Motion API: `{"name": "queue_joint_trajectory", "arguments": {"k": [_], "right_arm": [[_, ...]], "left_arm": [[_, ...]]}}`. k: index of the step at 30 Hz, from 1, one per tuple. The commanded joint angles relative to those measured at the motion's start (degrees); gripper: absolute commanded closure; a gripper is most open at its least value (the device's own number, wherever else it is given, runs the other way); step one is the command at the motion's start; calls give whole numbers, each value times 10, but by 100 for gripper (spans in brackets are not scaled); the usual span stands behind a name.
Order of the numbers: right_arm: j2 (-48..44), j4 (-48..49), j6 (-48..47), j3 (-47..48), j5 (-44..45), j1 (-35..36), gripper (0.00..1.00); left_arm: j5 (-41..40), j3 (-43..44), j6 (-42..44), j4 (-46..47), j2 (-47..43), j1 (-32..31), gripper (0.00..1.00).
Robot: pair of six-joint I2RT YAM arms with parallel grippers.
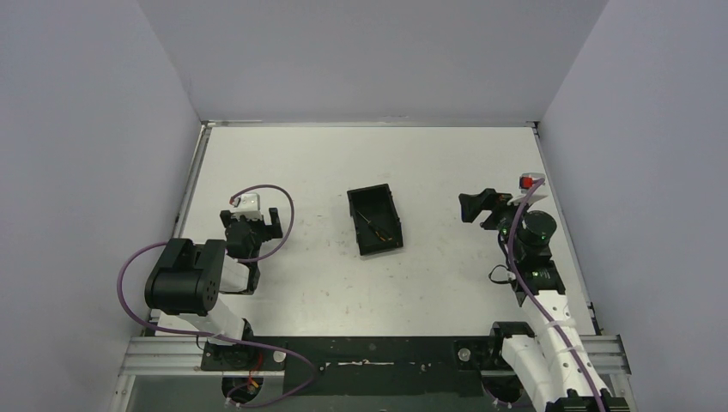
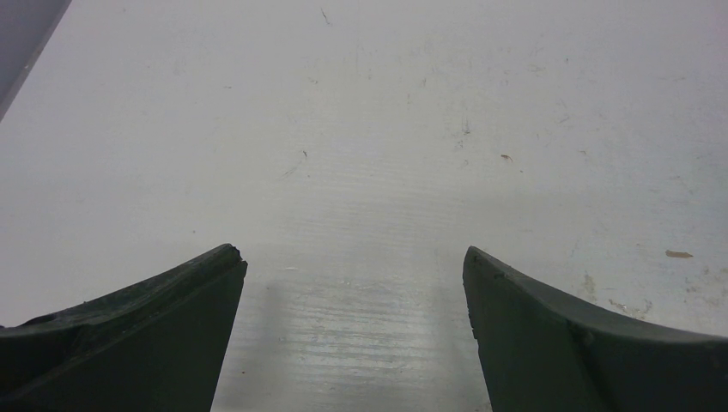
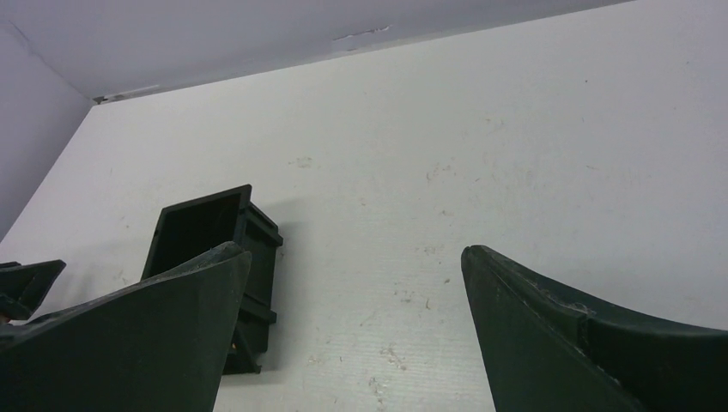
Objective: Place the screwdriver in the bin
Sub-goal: Reset both arms
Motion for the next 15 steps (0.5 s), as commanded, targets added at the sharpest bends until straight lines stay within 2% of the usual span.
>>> {"name": "queue_joint_trajectory", "arguments": {"k": [1,15], "right_arm": [[-14,-33,-10,23,-12,-1,0],[1,-25,-14,3,9,-1,0]], "left_arm": [[3,14,5,34,-2,3,3],[3,15,5,34,-2,3,3]]}}
